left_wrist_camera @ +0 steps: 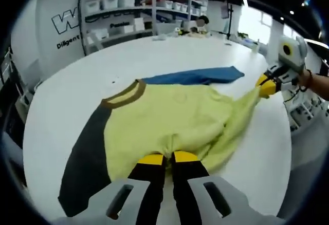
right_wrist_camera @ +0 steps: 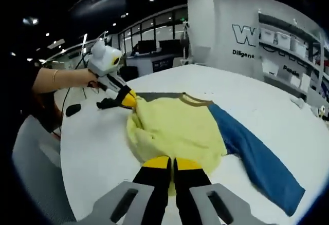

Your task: Fold the garment on the visible template until the final outline fits inside the template.

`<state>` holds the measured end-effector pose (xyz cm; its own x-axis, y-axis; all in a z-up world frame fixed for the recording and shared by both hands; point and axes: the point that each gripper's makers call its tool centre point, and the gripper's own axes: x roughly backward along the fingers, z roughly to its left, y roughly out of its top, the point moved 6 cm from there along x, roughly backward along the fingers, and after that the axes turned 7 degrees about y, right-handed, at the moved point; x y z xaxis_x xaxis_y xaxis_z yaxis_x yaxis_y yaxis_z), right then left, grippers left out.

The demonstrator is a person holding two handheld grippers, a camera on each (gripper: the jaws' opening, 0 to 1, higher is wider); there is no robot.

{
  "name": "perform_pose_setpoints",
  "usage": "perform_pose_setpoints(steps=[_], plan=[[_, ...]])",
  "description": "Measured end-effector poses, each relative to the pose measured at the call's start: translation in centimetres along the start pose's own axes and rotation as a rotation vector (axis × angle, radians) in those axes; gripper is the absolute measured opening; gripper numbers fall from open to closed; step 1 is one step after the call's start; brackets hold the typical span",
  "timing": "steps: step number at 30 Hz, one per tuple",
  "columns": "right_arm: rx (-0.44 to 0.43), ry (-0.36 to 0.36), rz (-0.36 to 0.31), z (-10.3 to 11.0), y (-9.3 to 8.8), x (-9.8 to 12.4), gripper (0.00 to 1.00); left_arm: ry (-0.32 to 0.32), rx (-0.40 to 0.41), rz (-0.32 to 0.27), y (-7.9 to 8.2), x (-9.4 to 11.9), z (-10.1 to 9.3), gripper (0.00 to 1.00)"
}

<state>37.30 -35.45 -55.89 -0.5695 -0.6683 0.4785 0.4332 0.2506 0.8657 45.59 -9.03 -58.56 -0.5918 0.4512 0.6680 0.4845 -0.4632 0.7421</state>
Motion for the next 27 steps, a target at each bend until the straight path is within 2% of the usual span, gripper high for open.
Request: perform_pose_setpoints(steps=[5, 10, 15, 20, 24, 26, 27], plan=[[-0.126, -0.056, -0.015, -3.0, -0.3, -1.0, 0.00, 0.012, 0.030, -0.001, 0.6, -1.7, 1.1, 0.02], [-0.164, -0.109, -0.013, -4.9, -0.7, -2.1, 0.00, 0.044, 0.019, 0.020, 0.5, -3.3, 2.0, 0.02], [-0.182, -0.141, 0.012, -5.8, -1.5, -3.1, 0.00, 0.049, 0.045, 0.026, 0.3, -4.5, 1.9, 0.03], [-0.174, -0.190, 0.079, -7.0, -2.7, -4.1, 0.00, 0.055, 0.076, 0.020, 0.1, -5.1, 1.8, 0.03], [-0.185, -0.204, 0.116, -7.5, -3.3, -4.6, 0.00, 0.066, 0.067, 0.022, 0.1, -5.1, 2.1, 0.06], [-0.203, -0.215, 0.134, -7.6, -3.6, -4.9, 0.00, 0.067, 0.053, 0.007, 0.4, -4.7, 2.2, 0.08], [-0.202, -0.219, 0.142, -7.6, -3.8, -5.1, 0.00, 0.045, 0.029, -0.023, 0.8, -4.3, 2.1, 0.10]])
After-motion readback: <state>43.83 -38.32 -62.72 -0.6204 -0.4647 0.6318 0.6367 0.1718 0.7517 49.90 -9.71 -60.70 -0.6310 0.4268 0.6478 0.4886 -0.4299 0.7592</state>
